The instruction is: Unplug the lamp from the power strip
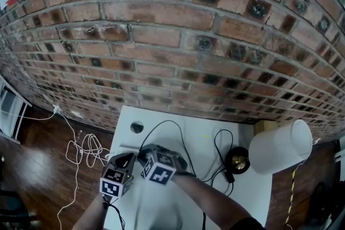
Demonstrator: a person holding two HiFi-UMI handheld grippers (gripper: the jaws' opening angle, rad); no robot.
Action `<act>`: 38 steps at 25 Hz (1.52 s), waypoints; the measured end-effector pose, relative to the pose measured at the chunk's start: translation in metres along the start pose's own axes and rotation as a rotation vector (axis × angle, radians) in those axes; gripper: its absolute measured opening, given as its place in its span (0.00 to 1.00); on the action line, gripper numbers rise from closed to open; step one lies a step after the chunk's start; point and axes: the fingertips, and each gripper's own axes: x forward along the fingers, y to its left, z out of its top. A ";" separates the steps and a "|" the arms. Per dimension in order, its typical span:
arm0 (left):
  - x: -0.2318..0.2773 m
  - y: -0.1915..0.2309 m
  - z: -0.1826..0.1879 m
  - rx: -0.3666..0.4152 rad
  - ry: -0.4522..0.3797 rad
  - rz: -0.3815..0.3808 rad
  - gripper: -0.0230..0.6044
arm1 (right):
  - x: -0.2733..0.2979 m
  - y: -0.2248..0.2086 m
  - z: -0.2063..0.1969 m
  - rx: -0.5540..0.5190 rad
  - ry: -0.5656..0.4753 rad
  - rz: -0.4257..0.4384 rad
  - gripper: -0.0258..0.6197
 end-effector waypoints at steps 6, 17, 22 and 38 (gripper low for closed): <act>0.003 0.004 -0.005 -0.010 0.027 0.009 0.06 | -0.001 -0.003 0.000 0.054 -0.015 0.014 0.12; 0.005 0.005 -0.010 -0.002 0.069 0.017 0.06 | -0.003 -0.009 0.002 0.200 -0.053 0.030 0.12; 0.004 0.004 -0.008 -0.004 0.067 0.013 0.07 | -0.005 -0.012 0.002 0.302 -0.055 0.070 0.12; 0.003 0.005 -0.007 -0.004 0.065 0.019 0.07 | -0.010 -0.009 0.001 0.271 -0.082 0.043 0.12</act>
